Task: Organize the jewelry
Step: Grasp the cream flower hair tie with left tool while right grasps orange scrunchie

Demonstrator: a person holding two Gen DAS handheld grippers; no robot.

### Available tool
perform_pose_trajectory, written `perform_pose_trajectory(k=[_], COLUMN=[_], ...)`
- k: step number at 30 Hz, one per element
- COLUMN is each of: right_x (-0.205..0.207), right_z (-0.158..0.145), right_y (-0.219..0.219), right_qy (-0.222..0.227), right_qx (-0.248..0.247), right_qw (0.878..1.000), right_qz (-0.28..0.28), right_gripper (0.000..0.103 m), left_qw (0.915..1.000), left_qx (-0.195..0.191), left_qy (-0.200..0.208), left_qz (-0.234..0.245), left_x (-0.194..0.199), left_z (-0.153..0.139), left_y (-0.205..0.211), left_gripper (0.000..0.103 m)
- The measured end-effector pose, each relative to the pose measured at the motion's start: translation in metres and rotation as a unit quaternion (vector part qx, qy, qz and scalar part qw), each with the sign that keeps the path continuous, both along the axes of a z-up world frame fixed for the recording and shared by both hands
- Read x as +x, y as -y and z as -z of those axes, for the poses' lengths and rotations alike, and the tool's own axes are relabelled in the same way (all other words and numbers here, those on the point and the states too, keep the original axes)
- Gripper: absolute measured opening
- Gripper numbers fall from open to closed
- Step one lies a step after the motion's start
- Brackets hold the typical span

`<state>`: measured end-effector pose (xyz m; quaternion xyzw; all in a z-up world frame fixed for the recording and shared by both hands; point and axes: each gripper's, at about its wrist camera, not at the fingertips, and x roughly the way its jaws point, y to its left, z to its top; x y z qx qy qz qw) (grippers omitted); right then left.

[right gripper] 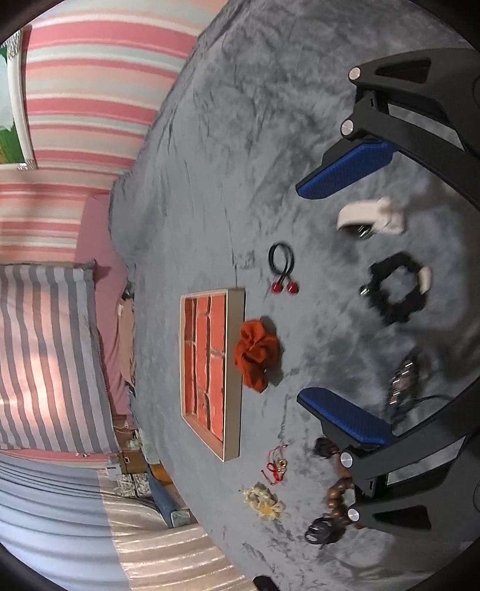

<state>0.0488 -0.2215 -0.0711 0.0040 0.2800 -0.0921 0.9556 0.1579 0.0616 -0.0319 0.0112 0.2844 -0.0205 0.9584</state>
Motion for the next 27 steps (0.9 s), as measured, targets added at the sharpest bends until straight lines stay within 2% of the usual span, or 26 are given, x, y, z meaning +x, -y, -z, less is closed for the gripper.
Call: perform_pose_trajectory(k=[8,11,17,20,23,24,26,27], right_x=[0.092,0.12,0.168,0.183,0.192,0.194,0.2,0.202], right_z=[0.015,0.021,0.041,0.052,0.06,0.061,0.066,0.068], right_y=[-0.003,-0.009,-0.022,-0.027,-0.03,-0.031,-0.031,-0.031], right_qy=[-0.049,-0.064,-0.108,-0.125,-0.137,-0.138,-0.145,-0.15], right_qx=[0.02,0.034,0.017,0.0,-0.009,-0.013,-0.014,-0.011], right_qw=[0.999,0.997,0.994,0.992,0.99,0.989,0.988,0.987], right_qz=[-0.005,-0.02,-0.031,-0.034,-0.044,-0.046,-0.054,-0.058], right_gripper=[0.099,0.099,0.099,0.099,0.098,0.097,0.088,0.079], left_qw=[0.9989,0.9976,0.9918,0.9903,0.9873,0.9869,0.9849,0.9836], left_qx=[0.009,0.001,-0.027,-0.019,-0.027,-0.026,-0.023,-0.025], left_qy=[-0.046,-0.068,-0.123,-0.135,-0.153,-0.156,-0.167,-0.174], left_qz=[0.007,0.013,0.024,0.023,0.033,0.033,0.038,0.041], left_x=[0.079,0.102,0.142,0.156,0.165,0.167,0.173,0.175], left_z=[0.026,0.04,0.065,0.076,0.089,0.092,0.099,0.101], left_y=[-0.016,-0.023,-0.033,-0.033,-0.034,-0.033,-0.033,-0.032], left_gripper=[0.099,0.099,0.099,0.098,0.097,0.096,0.081,0.077])
